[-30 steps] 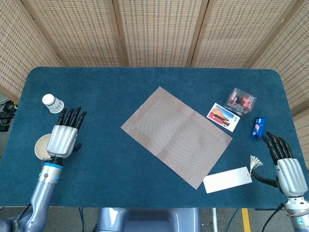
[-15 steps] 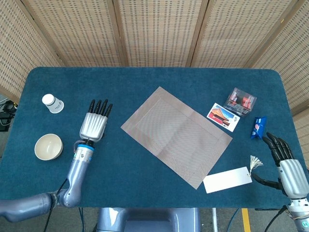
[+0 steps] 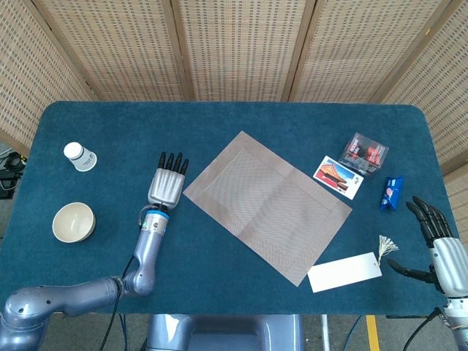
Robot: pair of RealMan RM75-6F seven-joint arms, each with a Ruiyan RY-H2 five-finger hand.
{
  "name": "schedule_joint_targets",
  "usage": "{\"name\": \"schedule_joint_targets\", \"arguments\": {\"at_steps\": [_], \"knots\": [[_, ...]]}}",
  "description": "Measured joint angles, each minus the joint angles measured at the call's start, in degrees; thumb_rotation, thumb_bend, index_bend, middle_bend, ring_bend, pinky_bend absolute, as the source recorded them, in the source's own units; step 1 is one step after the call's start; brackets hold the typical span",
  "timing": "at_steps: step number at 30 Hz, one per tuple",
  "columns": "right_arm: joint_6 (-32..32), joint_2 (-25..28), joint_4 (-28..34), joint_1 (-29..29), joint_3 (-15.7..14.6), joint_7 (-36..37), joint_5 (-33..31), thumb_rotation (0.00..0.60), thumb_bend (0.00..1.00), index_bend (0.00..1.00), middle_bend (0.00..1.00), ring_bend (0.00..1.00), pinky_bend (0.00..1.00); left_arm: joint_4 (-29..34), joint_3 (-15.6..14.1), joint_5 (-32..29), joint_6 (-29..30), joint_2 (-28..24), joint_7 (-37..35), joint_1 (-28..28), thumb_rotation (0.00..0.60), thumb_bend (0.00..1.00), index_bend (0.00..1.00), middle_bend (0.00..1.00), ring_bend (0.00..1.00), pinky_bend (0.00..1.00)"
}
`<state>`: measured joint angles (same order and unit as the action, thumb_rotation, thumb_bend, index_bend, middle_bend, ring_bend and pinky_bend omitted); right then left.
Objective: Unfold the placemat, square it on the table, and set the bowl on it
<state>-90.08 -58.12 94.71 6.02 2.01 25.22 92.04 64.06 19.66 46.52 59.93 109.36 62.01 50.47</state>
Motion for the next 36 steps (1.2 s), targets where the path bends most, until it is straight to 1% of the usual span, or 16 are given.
{"name": "schedule_joint_targets", "arguments": {"at_steps": [4,11,24,31,36], "knots": [[-0.3,0.1,-0.2,-0.1,0.6,0.9,-0.5,0.600,0.09,0.04,0.00,0.00,0.00,-5.4,-0.1,-0.7,-1.6,3.2,-1.1,2.2,0.600,0.10,0.07,0.00,0.00,0.00],[-0.1,0.1,-0.5,-0.2,1.1,1.6,-1.0,0.600,0.09,0.04,0.00,0.00,0.00,-12.5,-0.2,-0.4,-3.6,7.3,-4.0,5.0,0.600,0.11,0.07,0.00,0.00,0.00],[-0.3,0.3,-0.5,-0.5,1.5,2.8,-0.8,0.600,0.09,0.04,0.00,0.00,0.00,-17.8,0.0,0.3,-5.2,10.4,-6.1,7.6,0.600,0.11,0.10,0.00,0.00,0.00],[-0.8,0.4,-0.6,-0.7,1.7,3.6,-0.6,0.600,0.09,0.04,0.00,0.00,0.00,-20.9,-0.1,0.7,-6.1,12.0,-6.4,8.5,0.600,0.28,0.11,0.00,0.00,0.00],[-0.5,0.4,-0.8,-0.7,1.8,3.7,-0.9,0.600,0.09,0.04,0.00,0.00,0.00,-23.2,-0.2,1.1,-7.2,13.5,-6.7,9.2,0.600,0.44,0.13,0.00,0.00,0.00]]}}
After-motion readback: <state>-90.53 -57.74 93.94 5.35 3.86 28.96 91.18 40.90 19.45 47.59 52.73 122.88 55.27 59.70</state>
